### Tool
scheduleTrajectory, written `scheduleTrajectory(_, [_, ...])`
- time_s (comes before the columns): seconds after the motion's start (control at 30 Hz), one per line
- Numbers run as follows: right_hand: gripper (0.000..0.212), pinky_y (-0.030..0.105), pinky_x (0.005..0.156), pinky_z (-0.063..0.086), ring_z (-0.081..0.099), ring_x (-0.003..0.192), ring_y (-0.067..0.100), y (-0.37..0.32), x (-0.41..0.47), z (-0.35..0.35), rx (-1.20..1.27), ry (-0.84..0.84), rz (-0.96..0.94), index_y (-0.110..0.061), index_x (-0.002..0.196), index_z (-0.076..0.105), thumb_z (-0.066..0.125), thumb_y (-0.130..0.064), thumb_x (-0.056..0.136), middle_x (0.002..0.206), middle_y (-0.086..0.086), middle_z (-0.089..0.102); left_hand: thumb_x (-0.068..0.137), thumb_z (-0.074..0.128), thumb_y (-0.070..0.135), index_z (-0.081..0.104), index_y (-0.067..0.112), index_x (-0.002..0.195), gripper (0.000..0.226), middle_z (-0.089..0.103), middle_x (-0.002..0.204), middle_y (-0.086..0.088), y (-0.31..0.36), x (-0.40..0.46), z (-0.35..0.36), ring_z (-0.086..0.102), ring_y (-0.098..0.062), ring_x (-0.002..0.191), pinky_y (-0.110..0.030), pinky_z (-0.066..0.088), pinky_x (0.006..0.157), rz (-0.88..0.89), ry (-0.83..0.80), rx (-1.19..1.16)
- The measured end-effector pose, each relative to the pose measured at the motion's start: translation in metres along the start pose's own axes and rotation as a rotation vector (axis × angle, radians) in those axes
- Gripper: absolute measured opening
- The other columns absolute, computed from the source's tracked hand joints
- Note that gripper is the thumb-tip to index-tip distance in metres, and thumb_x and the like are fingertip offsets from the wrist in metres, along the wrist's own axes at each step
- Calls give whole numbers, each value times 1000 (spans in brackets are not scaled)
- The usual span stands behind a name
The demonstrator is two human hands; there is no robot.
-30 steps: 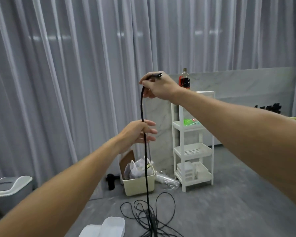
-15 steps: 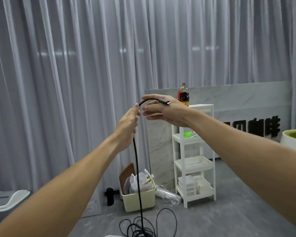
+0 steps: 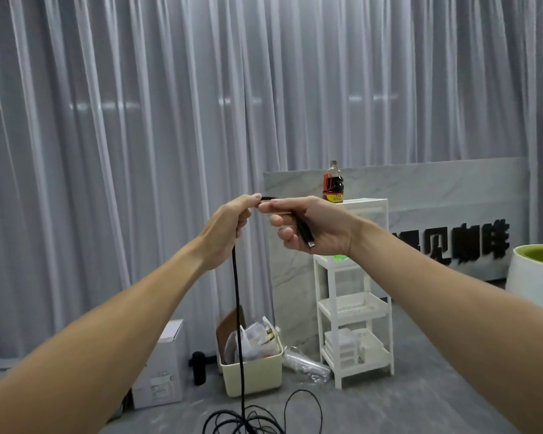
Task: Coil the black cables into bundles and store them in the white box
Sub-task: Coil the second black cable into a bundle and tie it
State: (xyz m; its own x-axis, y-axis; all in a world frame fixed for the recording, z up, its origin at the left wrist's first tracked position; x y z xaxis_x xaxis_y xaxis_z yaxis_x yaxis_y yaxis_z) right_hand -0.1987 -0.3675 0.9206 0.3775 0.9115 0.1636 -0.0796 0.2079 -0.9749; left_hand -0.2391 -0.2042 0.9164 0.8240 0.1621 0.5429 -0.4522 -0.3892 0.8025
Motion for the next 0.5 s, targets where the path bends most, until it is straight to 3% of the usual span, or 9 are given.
scheduleTrajectory(0.13, [29,18,28,20,21,33,5,-2,9,7,-114,140,-56,-14,98,60,40,-33,107,49,-8,26,91,46,51,64,31,77,31,30,67,9,3,-4,11,25,-9,62,-32,24,65,9,-27,-11])
scheduleTrajectory(0.27, [36,19,27,18,18,33,5,-6,18,13,-69,293,-134,-11,94,58,37,-37,108,46,-8,23,96,45,40,64,25,104,26,43,66,8,-15,-14,24,37,-7,61,-26,30,62,-24,22,-158])
scheduleTrajectory(0.4, [37,19,29,18,19,34,6,-10,21,12,-110,353,-200,-10,100,57,33,-36,109,48,-8,25,104,49,14,64,12,107,15,58,75,0,-52,-39,32,56,-13,71,-25,51,73,-123,3,-152])
scheduleTrajectory(0.5, [38,19,30,19,20,34,6,-14,20,9,-137,378,-242,-9,101,58,33,-36,110,49,-8,25,100,57,13,67,9,112,16,70,86,-4,-83,-63,29,69,-14,80,-23,57,77,-231,-70,-88])
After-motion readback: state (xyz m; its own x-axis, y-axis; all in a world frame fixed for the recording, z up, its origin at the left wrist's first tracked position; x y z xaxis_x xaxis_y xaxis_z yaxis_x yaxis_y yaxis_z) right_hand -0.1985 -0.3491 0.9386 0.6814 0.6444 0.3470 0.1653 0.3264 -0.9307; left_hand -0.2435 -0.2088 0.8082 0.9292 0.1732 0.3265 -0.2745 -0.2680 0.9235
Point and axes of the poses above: each hand's wrist, its own x-axis towards the middle knuckle, its own z-axis out of the palm, y = z × x, the point moved 3 cm from there along x, towards the middle knuckle
